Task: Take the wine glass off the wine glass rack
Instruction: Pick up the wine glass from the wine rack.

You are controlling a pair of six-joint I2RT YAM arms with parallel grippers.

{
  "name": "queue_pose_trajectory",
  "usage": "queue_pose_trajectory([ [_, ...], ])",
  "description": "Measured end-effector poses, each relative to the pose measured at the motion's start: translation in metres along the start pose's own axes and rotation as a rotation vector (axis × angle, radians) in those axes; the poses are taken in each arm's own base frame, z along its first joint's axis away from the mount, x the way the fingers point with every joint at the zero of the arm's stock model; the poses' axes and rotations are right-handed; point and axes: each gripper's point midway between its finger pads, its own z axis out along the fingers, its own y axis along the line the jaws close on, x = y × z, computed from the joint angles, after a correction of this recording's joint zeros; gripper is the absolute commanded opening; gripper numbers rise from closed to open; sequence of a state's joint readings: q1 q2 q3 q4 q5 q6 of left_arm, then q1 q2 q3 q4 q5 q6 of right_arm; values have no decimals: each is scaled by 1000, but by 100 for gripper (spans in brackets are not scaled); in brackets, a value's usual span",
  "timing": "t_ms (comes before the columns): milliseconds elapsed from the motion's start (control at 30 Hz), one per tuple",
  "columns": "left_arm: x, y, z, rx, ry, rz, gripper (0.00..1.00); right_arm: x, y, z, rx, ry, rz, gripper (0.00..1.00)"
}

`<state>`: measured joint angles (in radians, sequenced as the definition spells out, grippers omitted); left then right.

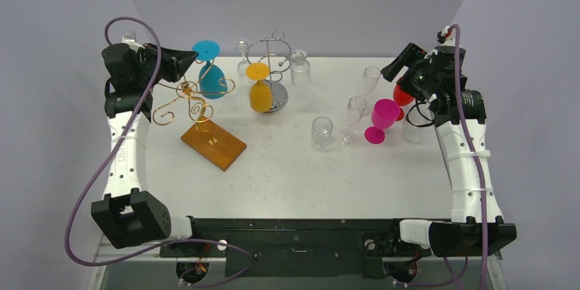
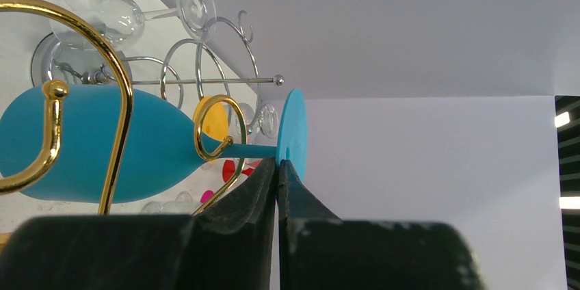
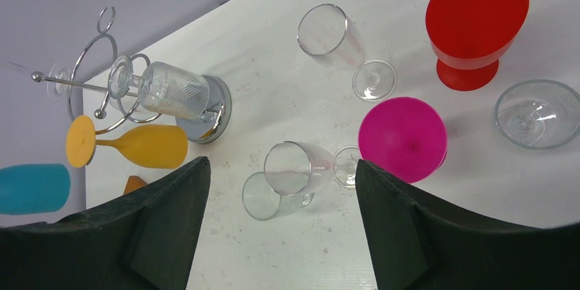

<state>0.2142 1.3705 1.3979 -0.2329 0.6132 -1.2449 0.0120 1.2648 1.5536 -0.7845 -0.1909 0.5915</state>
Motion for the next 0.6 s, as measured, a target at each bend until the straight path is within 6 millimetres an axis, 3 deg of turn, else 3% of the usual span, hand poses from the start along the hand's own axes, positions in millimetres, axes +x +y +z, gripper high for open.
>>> queue_pose_trajectory([
  [600, -3, -7, -27, 28, -26, 9, 0, 0, 0, 0, 0, 0, 0, 73],
])
